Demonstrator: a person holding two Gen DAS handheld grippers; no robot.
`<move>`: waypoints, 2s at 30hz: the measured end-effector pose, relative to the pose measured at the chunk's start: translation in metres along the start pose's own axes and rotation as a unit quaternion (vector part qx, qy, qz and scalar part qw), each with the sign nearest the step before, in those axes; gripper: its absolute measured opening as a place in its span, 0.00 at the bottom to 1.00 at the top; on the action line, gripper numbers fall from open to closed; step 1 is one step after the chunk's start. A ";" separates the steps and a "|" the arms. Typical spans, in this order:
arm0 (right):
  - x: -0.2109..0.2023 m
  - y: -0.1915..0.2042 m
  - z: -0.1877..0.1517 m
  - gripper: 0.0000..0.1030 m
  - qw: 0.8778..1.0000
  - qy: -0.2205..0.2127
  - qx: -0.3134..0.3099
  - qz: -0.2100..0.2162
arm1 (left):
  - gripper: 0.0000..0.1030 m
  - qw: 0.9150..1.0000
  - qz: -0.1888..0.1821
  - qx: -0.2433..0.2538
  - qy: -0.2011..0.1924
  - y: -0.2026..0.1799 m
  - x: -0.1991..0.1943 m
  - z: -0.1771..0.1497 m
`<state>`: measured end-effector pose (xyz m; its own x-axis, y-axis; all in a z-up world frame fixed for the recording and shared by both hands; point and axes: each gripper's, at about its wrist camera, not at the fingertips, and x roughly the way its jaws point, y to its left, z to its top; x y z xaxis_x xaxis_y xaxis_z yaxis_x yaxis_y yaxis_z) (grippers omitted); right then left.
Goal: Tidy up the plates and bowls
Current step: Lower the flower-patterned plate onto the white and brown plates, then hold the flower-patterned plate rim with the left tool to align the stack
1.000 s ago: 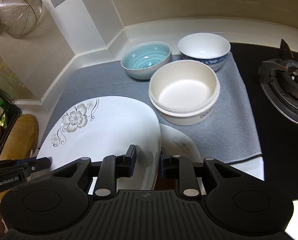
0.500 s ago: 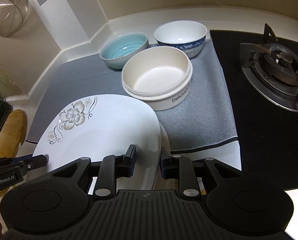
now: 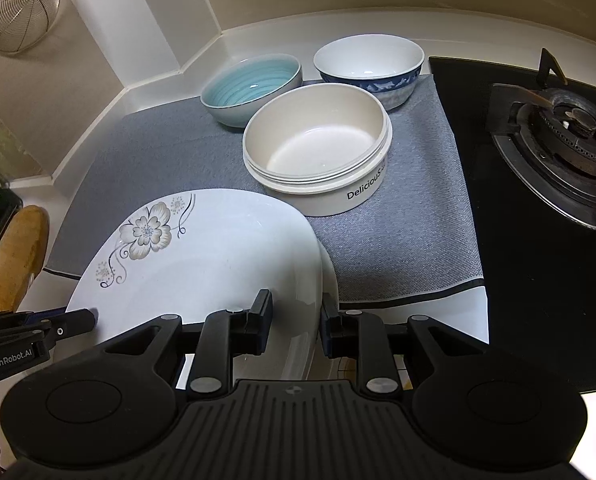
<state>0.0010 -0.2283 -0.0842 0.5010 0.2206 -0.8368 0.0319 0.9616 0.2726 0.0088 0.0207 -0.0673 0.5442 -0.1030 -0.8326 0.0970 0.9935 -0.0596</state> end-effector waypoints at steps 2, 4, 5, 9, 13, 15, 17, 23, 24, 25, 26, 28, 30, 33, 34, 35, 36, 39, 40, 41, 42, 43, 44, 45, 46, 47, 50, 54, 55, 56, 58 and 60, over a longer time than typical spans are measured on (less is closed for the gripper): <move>0.001 0.001 0.000 0.25 1.000 0.000 0.000 -0.001 | 0.19 1.000 0.001 -0.001 0.000 -0.001 0.000 -0.001; 0.001 0.001 0.000 0.26 1.000 -0.001 -0.001 0.000 | 0.19 1.000 0.002 -0.001 0.001 -0.001 0.000 -0.001; 0.002 0.001 0.000 0.26 1.000 -0.001 -0.002 0.000 | 0.19 1.000 0.002 -0.002 0.001 -0.002 0.000 -0.001; 0.002 -0.001 -0.001 0.26 1.000 -0.001 -0.004 0.003 | 0.19 1.000 0.003 -0.002 0.002 -0.001 0.001 -0.001; 0.002 -0.003 -0.002 0.26 1.000 -0.001 0.004 0.008 | 0.20 1.000 0.007 -0.003 0.004 -0.002 0.001 -0.001; 0.002 -0.006 -0.002 0.27 1.000 -0.002 0.013 0.013 | 0.20 1.000 0.009 -0.004 0.005 -0.002 0.002 -0.001; 0.002 -0.008 -0.002 0.28 0.999 -0.001 0.026 0.019 | 0.20 1.000 0.011 -0.003 0.005 -0.003 0.002 0.000; 0.003 -0.017 -0.001 0.28 0.997 0.006 0.073 0.036 | 0.20 1.000 0.019 0.001 0.007 -0.006 0.003 0.002; 0.002 -0.019 -0.001 0.28 0.996 0.008 0.081 0.039 | 0.20 1.000 0.021 0.003 0.007 -0.007 0.003 0.002; 0.003 -0.021 -0.001 0.28 0.995 0.010 0.091 0.044 | 0.20 1.000 0.023 0.006 0.007 -0.007 0.003 0.002; 0.003 -0.023 -0.001 0.28 0.994 0.013 0.101 0.049 | 0.20 1.000 0.024 0.008 0.007 -0.008 0.003 0.002; 0.003 -0.028 -0.001 0.28 0.990 0.019 0.124 0.058 | 0.20 1.000 0.027 0.010 0.008 -0.008 0.003 0.003; 0.002 -0.033 0.000 0.28 0.987 0.024 0.143 0.067 | 0.20 0.999 0.029 0.011 0.009 -0.009 0.003 0.003; 0.003 -0.040 0.002 0.28 0.983 0.031 0.164 0.079 | 0.20 0.999 0.031 0.012 0.011 -0.010 0.003 0.004; 0.003 -0.041 0.003 0.28 0.982 0.034 0.168 0.082 | 0.20 0.999 0.032 0.013 0.012 -0.010 0.003 0.004; 0.003 -0.043 0.004 0.28 0.981 0.036 0.172 0.084 | 0.20 0.999 0.033 0.013 0.013 -0.011 0.003 0.004; 0.002 -0.044 0.004 0.28 0.980 0.038 0.175 0.086 | 0.20 0.999 0.034 0.014 0.013 -0.011 0.003 0.005; 0.002 -0.045 0.006 0.28 0.980 0.040 0.176 0.088 | 0.20 0.999 0.036 0.014 0.014 -0.013 0.002 0.005; 0.001 -0.045 0.006 0.28 0.980 0.040 0.175 0.088 | 0.20 0.999 0.037 0.015 0.015 -0.013 0.002 0.005; 0.000 -0.044 0.006 0.28 0.980 0.040 0.173 0.087 | 0.20 0.999 0.038 0.016 0.015 -0.014 0.002 0.005; -0.001 -0.045 0.006 0.28 0.981 0.039 0.172 0.086 | 0.20 0.999 0.038 0.016 0.015 -0.013 0.002 0.005; -0.002 -0.044 0.006 0.28 0.981 0.038 0.171 0.085 | 0.20 0.999 0.039 0.017 0.015 -0.014 0.002 0.005; -0.003 -0.044 0.006 0.29 0.981 0.037 0.170 0.084 | 0.20 0.999 0.039 0.018 0.015 -0.014 0.002 0.005; -0.004 -0.044 0.006 0.29 0.982 0.035 0.168 0.083 | 0.20 0.999 0.040 0.017 0.016 -0.014 0.002 0.005; -0.007 -0.045 0.006 0.29 0.982 0.032 0.165 0.083 | 0.20 0.999 0.040 0.017 0.016 -0.014 0.002 0.005; -0.007 -0.045 0.007 0.29 0.983 0.031 0.163 0.083 | 0.20 0.999 0.040 0.017 0.017 -0.014 0.002 0.005; -0.011 -0.044 0.007 0.29 0.984 0.026 0.157 0.082 | 0.20 0.999 0.035 0.017 0.021 -0.013 0.001 0.006; -0.018 -0.042 0.004 0.29 0.986 0.016 0.146 0.079 | 0.20 0.999 0.030 0.017 0.003 -0.010 -0.007 0.009; -0.019 -0.042 0.003 0.29 0.987 0.014 0.141 0.076 | 0.20 0.999 0.030 0.019 0.001 -0.010 -0.008 0.010; -0.020 -0.042 0.001 0.29 0.988 0.013 0.136 0.074 | 0.20 0.999 0.030 0.020 0.002 -0.009 -0.008 0.011; -0.021 -0.041 -0.003 0.29 0.989 0.013 0.130 0.070 | 0.19 0.999 0.029 0.018 0.010 -0.008 -0.005 0.010; -0.020 -0.041 -0.007 0.29 0.990 0.015 0.124 0.068 | 0.13 0.999 0.029 0.020 0.014 -0.009 -0.004 0.008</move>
<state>-0.0161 -0.2710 -0.0819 0.4888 0.3539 -0.7974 0.1799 0.8535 0.4891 0.0125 0.0117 -0.0593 0.5259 -0.0432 -0.8495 0.0993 0.9950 0.0108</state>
